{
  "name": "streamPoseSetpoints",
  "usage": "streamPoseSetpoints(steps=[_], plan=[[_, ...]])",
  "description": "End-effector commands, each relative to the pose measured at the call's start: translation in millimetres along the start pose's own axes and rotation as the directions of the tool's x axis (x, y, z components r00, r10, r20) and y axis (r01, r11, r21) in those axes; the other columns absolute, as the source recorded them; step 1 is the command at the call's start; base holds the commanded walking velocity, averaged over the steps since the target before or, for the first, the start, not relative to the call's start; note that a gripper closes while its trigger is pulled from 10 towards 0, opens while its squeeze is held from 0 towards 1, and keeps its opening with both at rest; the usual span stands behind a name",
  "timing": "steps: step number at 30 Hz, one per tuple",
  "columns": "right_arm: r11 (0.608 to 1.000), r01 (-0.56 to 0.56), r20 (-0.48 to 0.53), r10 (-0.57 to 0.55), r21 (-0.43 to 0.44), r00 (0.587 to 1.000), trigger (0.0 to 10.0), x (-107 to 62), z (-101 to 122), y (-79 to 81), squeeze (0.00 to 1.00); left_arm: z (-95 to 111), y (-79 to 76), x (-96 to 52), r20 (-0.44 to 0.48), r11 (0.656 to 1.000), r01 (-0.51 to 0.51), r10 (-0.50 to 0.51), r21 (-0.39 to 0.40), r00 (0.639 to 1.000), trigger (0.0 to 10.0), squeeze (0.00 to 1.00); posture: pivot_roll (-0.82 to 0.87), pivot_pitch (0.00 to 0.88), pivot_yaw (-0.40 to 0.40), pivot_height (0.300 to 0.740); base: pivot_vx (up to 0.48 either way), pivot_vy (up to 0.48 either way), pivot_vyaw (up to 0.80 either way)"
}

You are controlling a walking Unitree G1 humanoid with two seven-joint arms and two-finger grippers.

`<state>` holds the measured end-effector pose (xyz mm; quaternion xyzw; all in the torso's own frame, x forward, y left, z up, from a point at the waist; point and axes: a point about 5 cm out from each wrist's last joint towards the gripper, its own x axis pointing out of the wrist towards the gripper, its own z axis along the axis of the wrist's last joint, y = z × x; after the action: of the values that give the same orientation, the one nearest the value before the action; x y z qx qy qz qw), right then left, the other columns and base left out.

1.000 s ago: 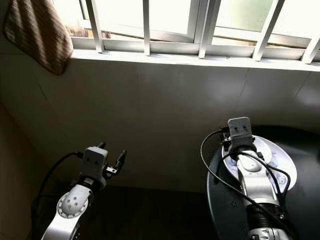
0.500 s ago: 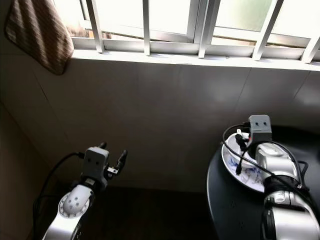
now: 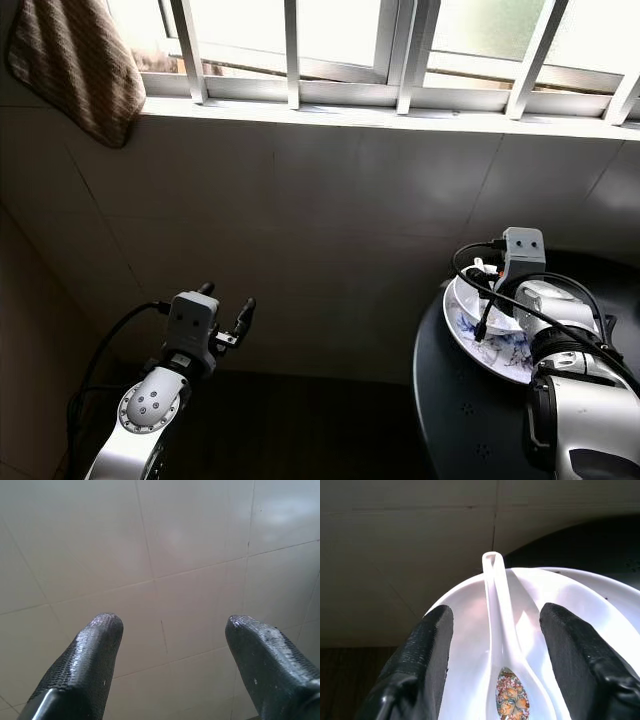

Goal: Kitchen organization

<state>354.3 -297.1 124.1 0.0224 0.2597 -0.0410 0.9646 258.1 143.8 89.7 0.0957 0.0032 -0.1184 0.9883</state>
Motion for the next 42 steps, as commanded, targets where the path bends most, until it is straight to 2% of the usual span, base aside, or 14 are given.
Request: streamPoseSetpoints(steps=[1, 9, 16, 22, 27, 28, 29, 30, 36, 42], plan=[[1.0, 0.017, -0.008, -0.017, -0.018, 1.0, 10.0, -2.3, 1.7, -6.9, 0.0, 0.3, -2.5, 1.2, 0.001, 1.0, 0.007, -0.007, 0.014, 1.0, 10.0, 0.0, 0.04, 0.0, -0.056, 0.74, 0.0, 0.0, 0.0], [0.999, 0.002, -0.104, -0.007, -0.048, 0.995, 10.0, -2.2, -12.3, -7.9, 0.0, -0.1, -3.2, 0.4, -0.001, 1.0, 0.008, -0.008, 0.01, 1.0, 10.0, 0.0, 0.04, 0.0, -0.06, 0.74, 0.0, 0.0, 0.0], [1.0, -0.013, -0.172, 0.01, -0.016, 0.985, 10.0, -1.8, -23.3, -5.2, 0.0, -0.1, -3.7, -0.1, -0.003, 1.0, 0.004, -0.004, 0.007, 1.0, 10.0, 0.0, 0.05, 0.0, -0.065, 0.74, 0.0, 0.0, 0.0], [0.999, 0.029, -0.245, -0.023, 0.019, 0.969, 10.0, -3.1, -33.5, -6.9, 0.0, -0.2, -4.2, -0.3, -0.006, 1.0, 0.001, -0.001, 0.002, 1.0, 10.0, 0.0, 0.05, 0.0, -0.069, 0.74, 0.0, 0.0, 0.0], [1.0, 0.024, -0.242, -0.019, 0.02, 0.97, 10.0, -3.5, -33.4, -7.9, 0.0, -0.2, -4.3, -0.1, -0.006, 1.0, -0.001, 0.001, -0.001, 1.0, 10.0, 0.0, 0.05, 0.0, -0.068, 0.74, 0.0, 0.0, 0.0], [1.0, 0.024, -0.238, -0.019, 0.019, 0.971, 4.9, -3.4, -32.8, -8.0, 0.0, -0.2, -4.3, -0.1, -0.006, 1.0, 0.0, 0.0, -0.001, 1.0, 10.0, 0.0, 0.05, 0.0, -0.068, 0.74, 0.0, 0.0, 0.0], [1.0, 0.028, -0.235, -0.023, 0.015, 0.972, 4.9, -3.4, -32.3, -8.3, 0.0, -0.2, -4.2, -0.1, -0.007, 1.0, 0.0, 0.0, -0.001, 1.0, 10.0, 0.0, 0.04, 0.0, -0.067, 0.74, 0.0, 0.0, 0.0], [0.999, 0.032, -0.233, -0.03, 0.007, 0.972, 0.0, -3.4, -32.0, -8.8, 0.0, -0.3, -4.2, -0.1, -0.007, 1.0, 0.0, 0.0, -0.002, 1.0, 10.0, 0.0, 0.04, 0.0, -0.067, 0.74, 0.0, 0.0, 0.0], [0.997, 0.061, -0.226, -0.069, -0.045, 0.972, 0.0, -3.5, -31.6, -11.5, 0.0, -0.7, -4.3, 0.3, -0.008, 1.0, 0.0, 0.0, -0.003, 1.0, 10.0, 0.0, 0.04, 0.0, -0.067, 0.74, 0.0, 0.0, 0.0], [0.989, 0.122, -0.139, -0.134, -0.089, 0.981, 0.0, -2.4, -12.8, -12.3, 0.0, -1.2, -4.2, 0.3, -0.009, 1.0, -0.001, 0.001, -0.004, 1.0, 10.0, 0.0, 0.04, 0.0, -0.068, 0.74, 0.0, 0.0, 0.0]])
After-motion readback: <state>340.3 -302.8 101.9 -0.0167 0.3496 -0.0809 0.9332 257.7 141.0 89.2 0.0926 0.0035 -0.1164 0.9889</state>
